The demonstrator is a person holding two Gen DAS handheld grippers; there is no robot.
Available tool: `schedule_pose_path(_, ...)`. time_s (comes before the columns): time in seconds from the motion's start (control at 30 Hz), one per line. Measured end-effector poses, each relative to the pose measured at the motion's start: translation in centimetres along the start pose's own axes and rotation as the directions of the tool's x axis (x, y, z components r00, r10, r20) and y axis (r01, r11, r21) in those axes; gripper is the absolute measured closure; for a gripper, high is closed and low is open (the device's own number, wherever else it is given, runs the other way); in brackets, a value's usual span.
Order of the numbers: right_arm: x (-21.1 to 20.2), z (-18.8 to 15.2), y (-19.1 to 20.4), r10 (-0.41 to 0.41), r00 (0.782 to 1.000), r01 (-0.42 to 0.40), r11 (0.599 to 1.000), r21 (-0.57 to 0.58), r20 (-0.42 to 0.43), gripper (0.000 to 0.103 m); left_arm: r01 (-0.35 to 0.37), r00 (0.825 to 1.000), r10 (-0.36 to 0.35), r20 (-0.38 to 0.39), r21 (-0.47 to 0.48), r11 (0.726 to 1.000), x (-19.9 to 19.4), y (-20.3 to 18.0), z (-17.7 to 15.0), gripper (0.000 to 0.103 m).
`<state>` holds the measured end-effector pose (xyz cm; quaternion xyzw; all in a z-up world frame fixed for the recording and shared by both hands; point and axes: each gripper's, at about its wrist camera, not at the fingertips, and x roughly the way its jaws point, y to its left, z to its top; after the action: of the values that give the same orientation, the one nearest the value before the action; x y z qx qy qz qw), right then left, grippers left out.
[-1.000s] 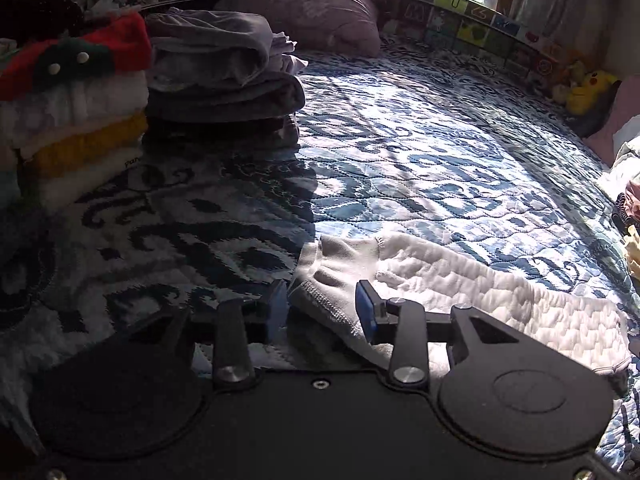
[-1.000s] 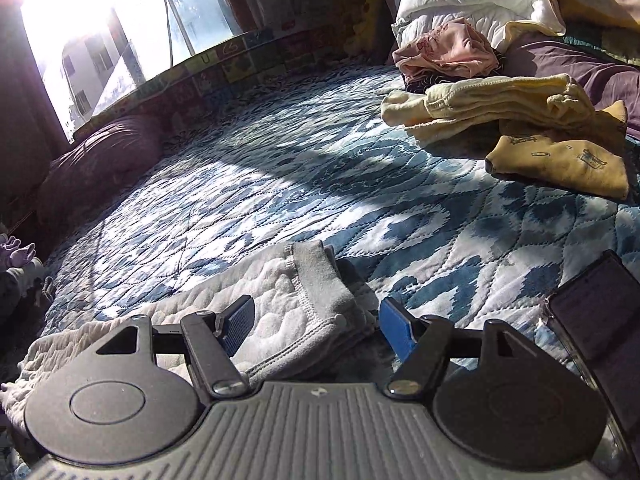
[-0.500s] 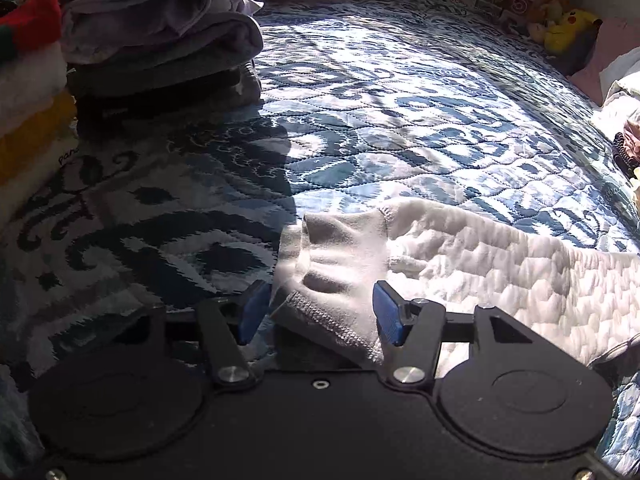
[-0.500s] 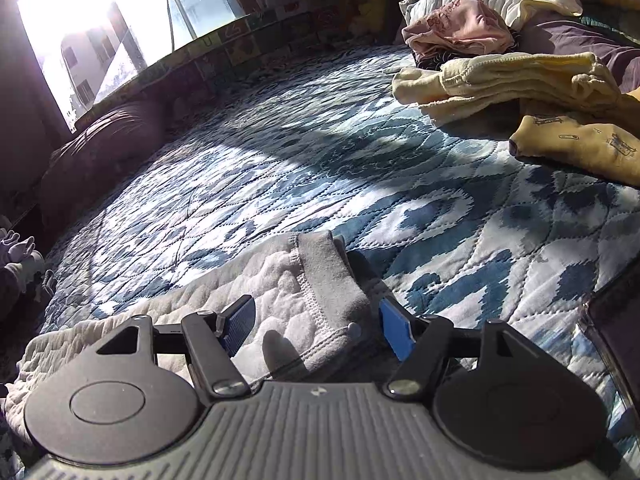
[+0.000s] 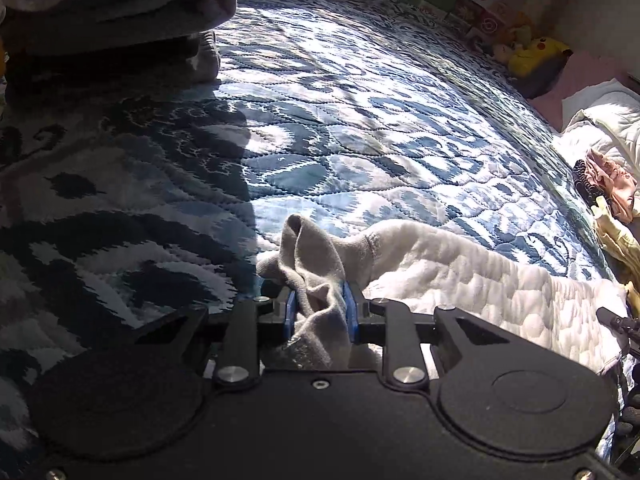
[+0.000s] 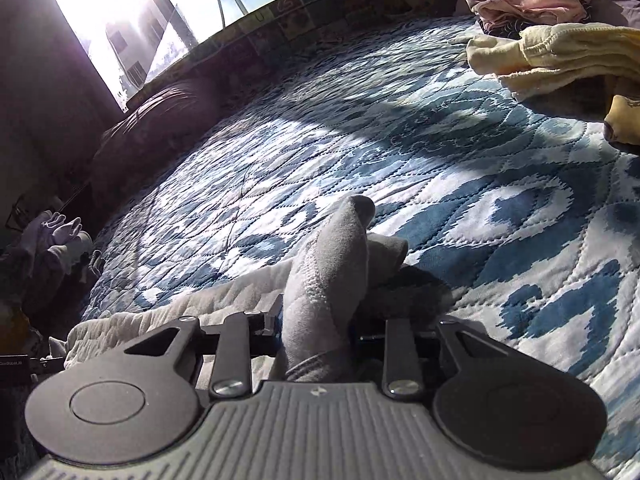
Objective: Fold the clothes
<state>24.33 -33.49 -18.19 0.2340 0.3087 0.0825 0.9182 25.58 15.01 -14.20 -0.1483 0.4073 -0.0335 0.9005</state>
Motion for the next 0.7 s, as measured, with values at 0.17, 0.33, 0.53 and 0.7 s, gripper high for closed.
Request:
schedule_pose_path(0.17,-1.7,1.8,1.1,0.052,0.984,-0.049,0.999,-0.022,0.172,0.076,0.038,0.99,-0.04,0.135,0.022,0.999,-1.8,-1.0,1.9,0.087)
schedule_pose_path(0.33,-0.5,3.7,1.5,0.036,0.971,-0.031,0.999,-0.025,0.234,0.074,0.037,0.977,-0.026,0.212,-0.046,0.998,-2.5,-0.2,4.5,0.085)
schedule_pose_path(0.53,1.6,4.2,1.9,-0.092,0.981,0.108,0.991,-0.084,0.17,0.046,-0.105,0.987,0.105,0.119,-0.01,0.994,0.3,1.0,4.3,0.072)
schedule_pose_path(0.7,1.7,4.2,2.3,-0.07,0.982,0.097,0.984,-0.152,0.176,0.046,-0.092,0.987,0.084,0.14,0.05,0.995,-0.1,0.6,4.3,0.061)
